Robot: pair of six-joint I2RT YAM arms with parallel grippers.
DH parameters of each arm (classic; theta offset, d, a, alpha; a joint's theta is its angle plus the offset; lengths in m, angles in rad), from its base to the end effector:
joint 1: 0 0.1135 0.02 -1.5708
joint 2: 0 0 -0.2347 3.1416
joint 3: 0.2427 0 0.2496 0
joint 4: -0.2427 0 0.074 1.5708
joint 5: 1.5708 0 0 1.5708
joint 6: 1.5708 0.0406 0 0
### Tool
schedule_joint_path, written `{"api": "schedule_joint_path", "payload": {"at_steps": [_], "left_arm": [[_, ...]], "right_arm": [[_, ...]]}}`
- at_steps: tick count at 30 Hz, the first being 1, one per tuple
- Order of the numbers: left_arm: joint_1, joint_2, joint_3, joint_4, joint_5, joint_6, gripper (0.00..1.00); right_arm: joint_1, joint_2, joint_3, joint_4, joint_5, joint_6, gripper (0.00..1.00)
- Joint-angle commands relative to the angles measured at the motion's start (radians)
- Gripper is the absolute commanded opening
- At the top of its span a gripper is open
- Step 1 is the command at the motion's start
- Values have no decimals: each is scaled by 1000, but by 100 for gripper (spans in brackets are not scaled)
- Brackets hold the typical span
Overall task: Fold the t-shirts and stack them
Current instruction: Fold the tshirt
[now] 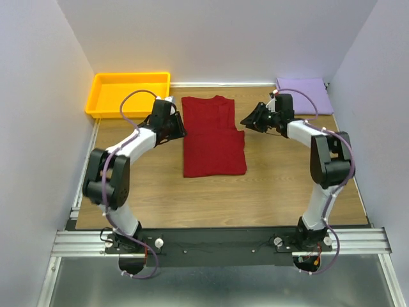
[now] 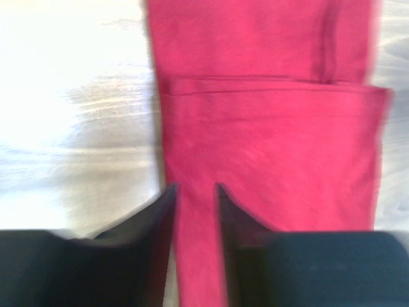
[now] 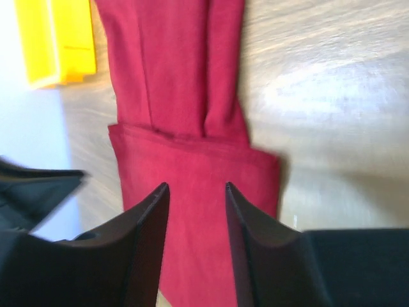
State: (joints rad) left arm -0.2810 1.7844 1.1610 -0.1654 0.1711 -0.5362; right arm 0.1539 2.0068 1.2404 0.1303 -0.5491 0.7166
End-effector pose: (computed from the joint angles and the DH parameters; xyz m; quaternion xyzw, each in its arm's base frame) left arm 0.3649 -0.1125 0.1692 -0.0849 0.9178 -0.2234 0.3171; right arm 0.4144 0.0857 0.1369 0.1213 0.8595 0.4023 0.2912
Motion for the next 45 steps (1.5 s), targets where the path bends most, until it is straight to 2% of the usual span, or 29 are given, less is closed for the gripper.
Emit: {"api": "schedule_joint_path", "payload": {"at_steps": [1,2,4,6,10,16,24,34,45], "left_arm": [[-50,-195,-44,-65,-145,53,48],[-73,-224,-79,-94,-197,58,55],[-98,-304,-136,-121,-237,65,59],[-139,-356,-178,-155,-281,64,63],[-197,-479,-276,-215,-317,39,64],[-248,-571,-353,-232,-314,10,64],[-268,-577,-373,-243,-308,-1,63],[-276,-562,-366,-249,-314,2,62],[-276,-513,-380,-240,-305,7,62]], "right_arm": [[62,-158,-35,-354,213,-218,49],[81,-214,-73,-397,312,-235,51],[137,-293,-145,-493,421,-253,52],[198,-338,-192,-534,463,-255,54],[303,-393,-260,-632,544,-241,55],[387,-431,-312,-647,615,-186,55],[412,-368,-277,-647,637,-195,53],[434,-450,-226,-646,656,-160,52],[437,-300,-225,-641,673,-174,52]]}}
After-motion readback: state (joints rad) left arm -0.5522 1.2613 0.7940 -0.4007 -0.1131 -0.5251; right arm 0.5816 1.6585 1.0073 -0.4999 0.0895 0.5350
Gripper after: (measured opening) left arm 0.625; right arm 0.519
